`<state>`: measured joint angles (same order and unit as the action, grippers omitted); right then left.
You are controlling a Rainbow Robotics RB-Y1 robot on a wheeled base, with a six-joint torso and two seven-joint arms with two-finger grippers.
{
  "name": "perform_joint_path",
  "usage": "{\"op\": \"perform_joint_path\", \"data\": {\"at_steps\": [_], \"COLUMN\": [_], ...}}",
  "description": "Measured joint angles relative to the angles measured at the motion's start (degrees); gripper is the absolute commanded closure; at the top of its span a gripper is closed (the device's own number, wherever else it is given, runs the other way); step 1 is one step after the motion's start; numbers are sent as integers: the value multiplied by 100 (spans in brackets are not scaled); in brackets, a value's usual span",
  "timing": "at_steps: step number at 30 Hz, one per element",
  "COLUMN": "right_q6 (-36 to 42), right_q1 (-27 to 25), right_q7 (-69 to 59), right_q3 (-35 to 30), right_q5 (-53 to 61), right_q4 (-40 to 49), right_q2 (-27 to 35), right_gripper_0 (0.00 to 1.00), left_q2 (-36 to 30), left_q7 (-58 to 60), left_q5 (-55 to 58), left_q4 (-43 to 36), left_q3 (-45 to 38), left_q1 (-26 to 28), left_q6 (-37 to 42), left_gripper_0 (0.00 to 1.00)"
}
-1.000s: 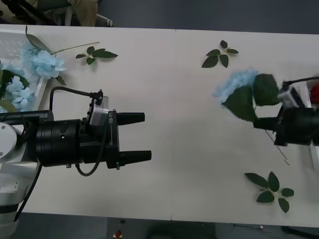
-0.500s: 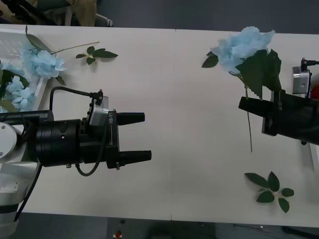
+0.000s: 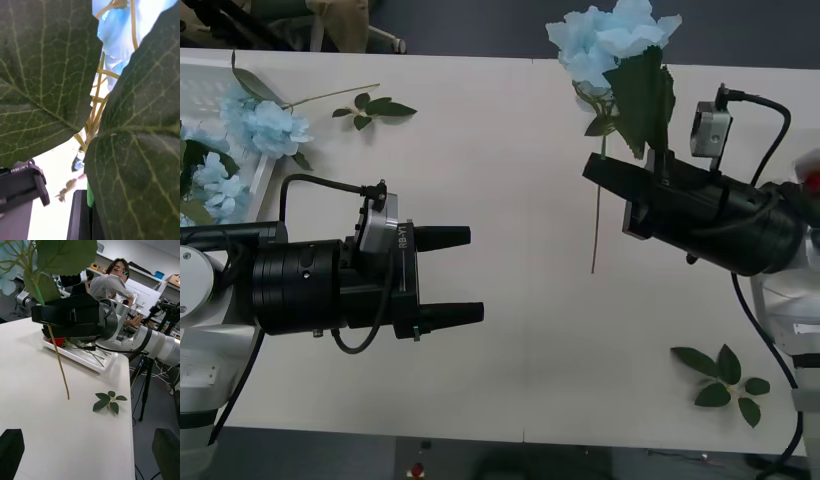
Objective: Put the red flowers into the right box and the blue flowers into the left box
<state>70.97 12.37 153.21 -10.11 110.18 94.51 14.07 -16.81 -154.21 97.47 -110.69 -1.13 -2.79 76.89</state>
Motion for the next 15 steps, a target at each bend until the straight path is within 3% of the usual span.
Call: {"op": "perform_joint_path", "data": {"at_steps": [8, 15], "right_q6": [29, -378], "right_q1": [374, 652], "right_q7": [0, 0], "right_q3": [6, 216], "right_q5": [-247, -650], "right_q4": [-447, -464], "right_q2": [-400, -455], "right_gripper_0": [100, 100], "left_q2": [6, 130], "left_q7": [0, 0], "left_q5": [83, 320], "left_q4": [174, 1038], "left_q3": [0, 417], "left_q1": [136, -11], "left_q6": [-4, -467], "left_gripper_0": [0, 0]}}
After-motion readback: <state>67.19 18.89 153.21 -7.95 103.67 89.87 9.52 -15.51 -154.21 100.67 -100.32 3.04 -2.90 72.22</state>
